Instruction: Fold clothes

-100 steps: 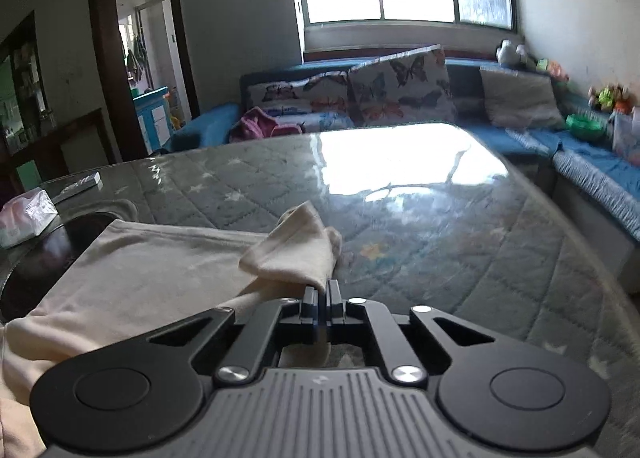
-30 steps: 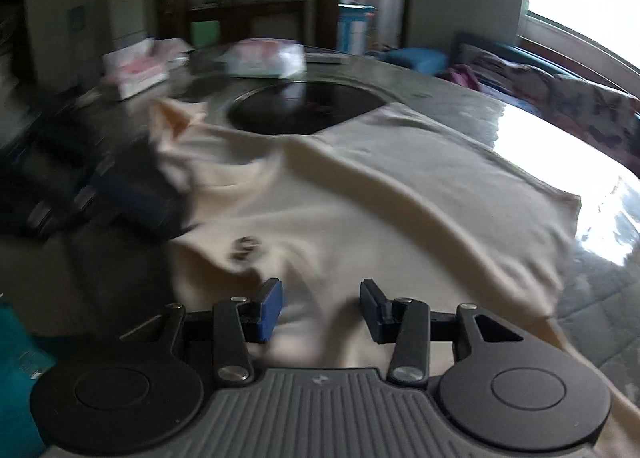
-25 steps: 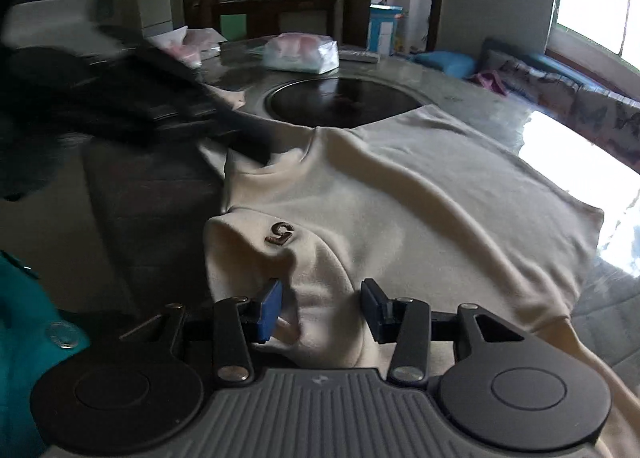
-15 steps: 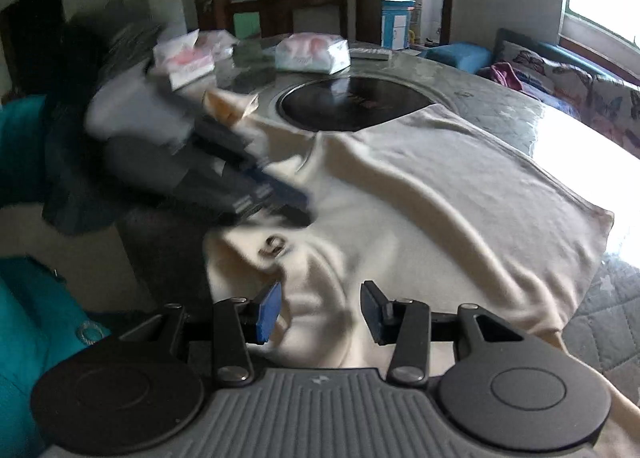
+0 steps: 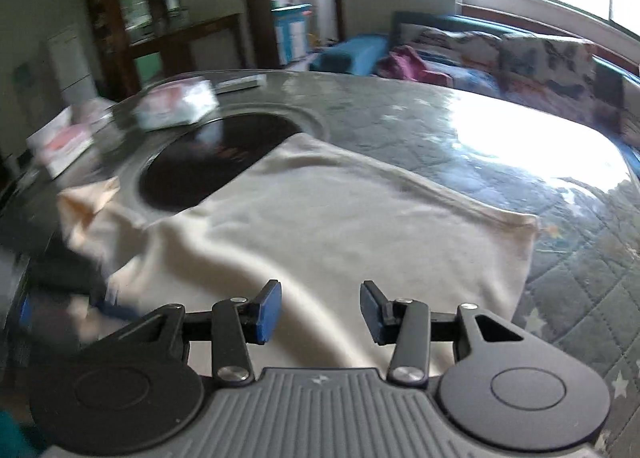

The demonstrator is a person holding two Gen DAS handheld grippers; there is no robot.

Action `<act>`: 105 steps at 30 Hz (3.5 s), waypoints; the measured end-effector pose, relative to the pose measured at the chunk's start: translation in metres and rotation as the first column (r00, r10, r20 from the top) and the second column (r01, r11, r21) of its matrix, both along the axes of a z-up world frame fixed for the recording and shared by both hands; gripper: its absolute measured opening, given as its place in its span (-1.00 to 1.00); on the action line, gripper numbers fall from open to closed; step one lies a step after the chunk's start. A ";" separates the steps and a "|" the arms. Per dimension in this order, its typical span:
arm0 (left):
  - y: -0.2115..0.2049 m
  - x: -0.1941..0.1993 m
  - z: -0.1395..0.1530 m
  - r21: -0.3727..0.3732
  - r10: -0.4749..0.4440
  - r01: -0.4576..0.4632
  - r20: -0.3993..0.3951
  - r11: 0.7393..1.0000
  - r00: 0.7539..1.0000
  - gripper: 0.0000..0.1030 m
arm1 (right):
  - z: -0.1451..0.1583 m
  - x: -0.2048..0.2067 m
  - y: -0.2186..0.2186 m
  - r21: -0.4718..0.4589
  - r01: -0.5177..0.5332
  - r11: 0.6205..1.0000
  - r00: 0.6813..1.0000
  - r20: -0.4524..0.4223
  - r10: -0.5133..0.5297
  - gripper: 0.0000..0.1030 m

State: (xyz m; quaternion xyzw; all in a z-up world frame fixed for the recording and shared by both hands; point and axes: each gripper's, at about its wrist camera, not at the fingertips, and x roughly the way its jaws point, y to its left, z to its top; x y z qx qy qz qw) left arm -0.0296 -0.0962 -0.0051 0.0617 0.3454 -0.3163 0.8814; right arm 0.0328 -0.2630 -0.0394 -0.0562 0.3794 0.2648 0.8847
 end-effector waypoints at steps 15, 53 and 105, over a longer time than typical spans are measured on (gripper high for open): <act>0.014 -0.023 -0.006 -0.096 -0.094 0.082 -0.124 0.992 0.988 -0.65 | -0.028 0.069 0.021 -0.090 0.095 0.991 0.995 0.038 -0.092 0.11; 0.159 -0.010 0.001 0.117 0.634 -0.660 0.198 0.742 0.748 -0.07 | -0.015 -0.106 0.075 -0.093 -0.359 0.929 0.929 0.059 0.366 0.47; 0.216 -0.001 -0.029 0.239 0.722 -0.795 0.331 0.558 0.607 -0.93 | -0.010 -0.114 0.063 -0.053 -0.321 0.946 0.947 -0.014 0.320 0.42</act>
